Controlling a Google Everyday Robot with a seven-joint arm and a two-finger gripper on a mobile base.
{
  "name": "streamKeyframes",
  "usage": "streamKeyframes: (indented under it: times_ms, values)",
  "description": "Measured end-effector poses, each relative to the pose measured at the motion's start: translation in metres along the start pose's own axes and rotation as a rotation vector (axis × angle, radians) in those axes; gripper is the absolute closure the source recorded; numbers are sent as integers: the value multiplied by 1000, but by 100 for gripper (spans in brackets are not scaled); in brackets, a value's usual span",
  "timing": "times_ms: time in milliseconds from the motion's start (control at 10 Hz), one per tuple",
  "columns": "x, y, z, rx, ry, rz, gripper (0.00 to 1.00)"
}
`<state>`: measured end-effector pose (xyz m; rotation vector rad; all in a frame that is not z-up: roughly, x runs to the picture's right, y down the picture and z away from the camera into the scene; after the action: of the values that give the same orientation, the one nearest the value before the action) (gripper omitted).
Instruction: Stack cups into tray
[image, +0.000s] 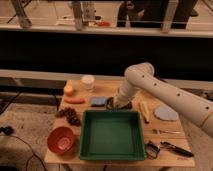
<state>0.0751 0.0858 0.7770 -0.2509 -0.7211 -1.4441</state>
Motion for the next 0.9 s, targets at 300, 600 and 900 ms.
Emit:
streamKeyframes:
  times_ms: [300, 600, 900]
  values:
    - [-17, 9, 12, -8, -23, 7, 100]
    - [-34, 15, 20, -7, -46, 10, 100]
    - [-51, 20, 26, -4, -65, 12, 100]
